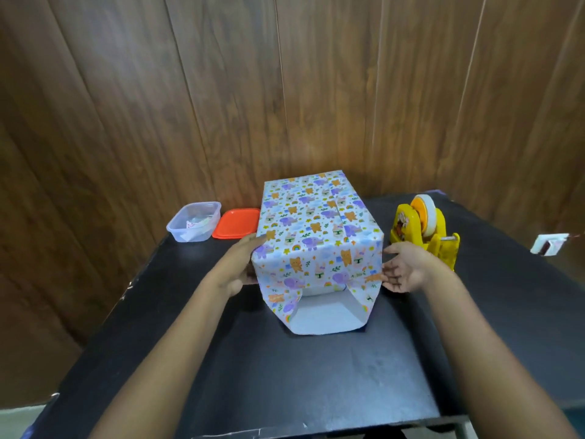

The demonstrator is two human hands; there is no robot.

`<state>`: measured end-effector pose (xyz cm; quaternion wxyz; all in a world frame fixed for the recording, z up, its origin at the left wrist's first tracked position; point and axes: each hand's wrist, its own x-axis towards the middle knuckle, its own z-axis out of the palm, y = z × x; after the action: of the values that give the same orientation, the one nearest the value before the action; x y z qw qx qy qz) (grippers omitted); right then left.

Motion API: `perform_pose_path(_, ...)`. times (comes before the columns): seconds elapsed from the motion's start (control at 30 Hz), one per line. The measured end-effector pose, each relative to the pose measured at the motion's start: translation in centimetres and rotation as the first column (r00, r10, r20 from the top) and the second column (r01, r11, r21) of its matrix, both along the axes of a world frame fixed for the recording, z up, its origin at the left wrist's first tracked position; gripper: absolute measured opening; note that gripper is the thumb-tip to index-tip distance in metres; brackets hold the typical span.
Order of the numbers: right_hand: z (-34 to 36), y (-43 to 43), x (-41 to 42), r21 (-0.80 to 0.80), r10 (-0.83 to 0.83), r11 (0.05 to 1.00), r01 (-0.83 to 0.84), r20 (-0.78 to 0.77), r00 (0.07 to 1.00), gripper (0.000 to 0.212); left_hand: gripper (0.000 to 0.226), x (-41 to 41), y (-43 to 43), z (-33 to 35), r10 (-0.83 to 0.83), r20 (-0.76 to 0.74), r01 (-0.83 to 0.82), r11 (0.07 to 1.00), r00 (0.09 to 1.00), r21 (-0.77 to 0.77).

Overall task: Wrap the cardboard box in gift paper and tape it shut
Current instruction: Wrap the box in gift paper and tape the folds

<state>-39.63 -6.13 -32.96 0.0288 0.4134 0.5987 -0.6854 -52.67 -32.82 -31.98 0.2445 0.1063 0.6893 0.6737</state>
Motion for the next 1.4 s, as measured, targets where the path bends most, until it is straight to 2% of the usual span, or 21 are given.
perform_pose_path(0.1,1.9,-0.4,1.7,-0.163,-0.010,0.986,-0.036,-0.269,0.963,0.040,0.029,0.5,-0.7,-0.7,-0.057,0.011,0.055,0.989,0.998,0.139)
perform_pose_path(0.17,4.7,-1.1,2.9,-0.195,-0.065,0.980,-0.041,-0.508,0.859,0.043,0.031,1.9,0.1,-1.7,-0.111,0.025,0.104,0.975,0.994,0.199)
perform_pose_path(0.2,6.4,-1.7,3.6,-0.154,-0.056,0.987,-0.043,-0.585,0.809,0.047,0.030,2.9,0.9,-2.3,-0.124,0.042,0.114,0.974,0.991,0.198)
perform_pose_path(0.27,9.9,-2.9,4.8,0.022,0.076,0.996,-0.081,-0.653,0.754,0.048,0.024,5.0,2.9,-2.8,-0.128,0.058,0.117,0.978,0.990,0.174)
perform_pose_path(0.33,11.7,-4.6,4.8,0.235,0.255,0.962,-0.139,-0.595,0.762,0.052,0.021,6.3,4.5,-2.7,-0.116,0.065,0.099,0.971,0.991,0.216)
perform_pose_path(0.37,11.9,-5.7,4.7,0.327,0.322,0.932,-0.159,-0.540,0.777,0.052,0.021,6.5,5.0,-2.4,-0.100,0.084,0.070,0.950,0.991,0.303)
perform_pose_path(0.43,11.2,-8.2,4.3,0.466,0.381,0.872,-0.149,-0.456,0.804,0.043,0.020,6.3,4.9,-2.0,-0.073,0.109,0.014,0.884,0.991,0.467)
perform_pose_path(0.5,9.6,-9.7,3.4,0.585,0.429,0.798,-0.143,-0.386,0.816,0.035,0.023,5.7,4.1,-2.1,-0.021,0.193,-0.093,0.824,0.981,0.558)
perform_pose_path(0.57,8.4,-10.5,2.4,0.662,0.492,0.727,-0.182,-0.318,0.811,0.035,0.029,5.0,3.0,-2.8,0.106,0.303,-0.244,0.850,0.947,0.467)
perform_pose_path(0.6,7.9,-10.9,2.0,0.714,0.535,0.664,-0.221,-0.248,0.808,0.036,0.031,4.4,2.5,-3.4,0.209,0.328,-0.324,0.878,0.921,0.352)
perform_pose_path(0.7,6.7,-11.1,0.5,0.788,0.609,0.508,-0.348,-0.043,0.792,0.040,0.029,2.7,0.3,-4.4,0.415,0.239,-0.442,0.894,0.878,0.071)
perform_pose_path(0.77,6.1,-10.0,-0.2,0.773,0.548,0.535,-0.342,-0.009,0.836,0.037,0.026,1.9,-1.4,-4.4,0.438,0.211,-0.446,0.895,0.874,-0.014)
perform_pose_path(0.9,4.8,-6.0,0.1,0.737,0.238,0.660,-0.145,-0.022,0.971,0.038,0.043,2.7,-3.1,-3.5,0.246,0.160,-0.254,0.967,0.956,0.030)
perform_pose_path(0.97,4.0,-5.0,0.6,0.572,0.145,0.818,-0.070,-0.086,0.986,0.042,0.036,3.1,-2.2,-3.3,0.190,0.109,-0.191,0.982,0.976,0.002)
perform_pose_path(1.03,3.3,-4.5,0.9,0.396,0.092,0.918,-0.023,-0.157,0.983,0.024,0.035,3.1,-0.7,-3.0,0.159,0.024,-0.158,0.986,0.987,-0.058)
perform_pose_path(1.1,3.3,-4.1,1.2,0.365,0.026,0.929,0.064,-0.235,0.972,0.017,0.038,3.0,1.1,-2.5,0.211,-0.084,-0.219,0.971,0.974,-0.097)
perform_pose_path(1.2,3.4,-3.5,2.2,0.331,0.010,0.938,0.101,-0.318,0.948,0.024,0.043,4.0,2.2,-1.2,0.320,-0.172,-0.323,0.946,0.932,0.012)
perform_pose_path(1.27,3.1,-3.3,3.2,0.316,0.097,0.949,0.024,-0.361,0.927,0.028,0.035,5.1,2.1,-0.3,0.268,-0.271,-0.235,0.960,0.925,0.150)
perform_pose_path(1.3,2.9,-3.3,3.6,0.309,0.140,0.951,-0.019,-0.376,0.916,0.028,0.028,5.7,2.0,0.2,0.215,-0.337,-0.169,0.972,0.917,0.161)
perform_pose_path(1.33,2.9,-3.4,3.8,0.326,0.154,0.945,-0.024,-0.380,0.912,0.031,0.023,5.9,1.9,0.7,0.175,-0.385,-0.138,0.983,0.906,0.123)
perform_pose_path(1.4,2.3,-3.6,3.9,0.498,0.112,0.864,0.078,-0.340,0.934,0.025,0.033,6.3,1.6,0.5,0.201,-0.495,-0.253,0.967,0.845,-0.039)
